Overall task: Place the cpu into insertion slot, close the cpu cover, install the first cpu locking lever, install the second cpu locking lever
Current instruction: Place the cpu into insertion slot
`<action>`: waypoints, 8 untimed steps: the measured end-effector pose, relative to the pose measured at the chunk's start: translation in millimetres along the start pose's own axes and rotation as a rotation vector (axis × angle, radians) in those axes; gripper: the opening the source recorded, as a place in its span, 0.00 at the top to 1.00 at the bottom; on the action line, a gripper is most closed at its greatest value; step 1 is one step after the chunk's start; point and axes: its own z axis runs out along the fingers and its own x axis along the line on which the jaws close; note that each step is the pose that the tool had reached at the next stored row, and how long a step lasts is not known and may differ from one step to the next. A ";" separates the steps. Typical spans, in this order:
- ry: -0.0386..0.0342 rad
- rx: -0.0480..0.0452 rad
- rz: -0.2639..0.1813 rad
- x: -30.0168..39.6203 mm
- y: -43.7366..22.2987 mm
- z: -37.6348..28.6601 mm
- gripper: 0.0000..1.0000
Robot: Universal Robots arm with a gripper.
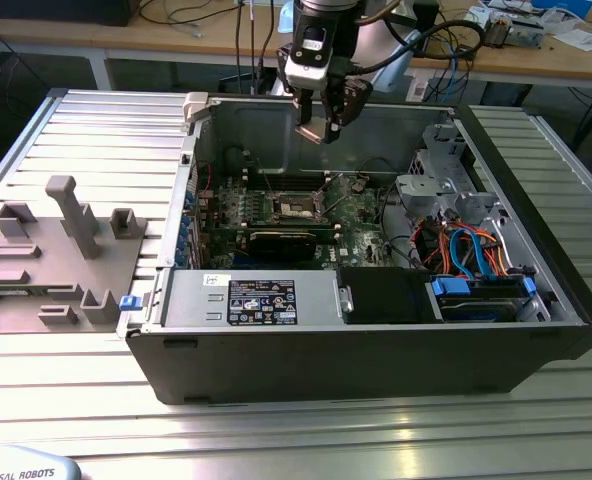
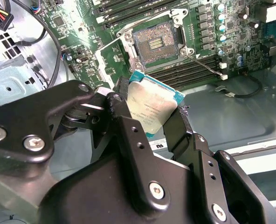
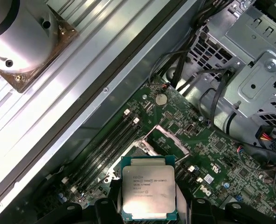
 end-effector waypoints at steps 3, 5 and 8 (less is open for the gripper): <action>-0.0018 -0.0004 0.020 0.0 0.0 0.0 0.46; -0.0022 -0.0006 0.025 0.0 0.0 0.1 0.46; -0.0030 -0.0008 0.034 0.0 0.0 0.1 0.46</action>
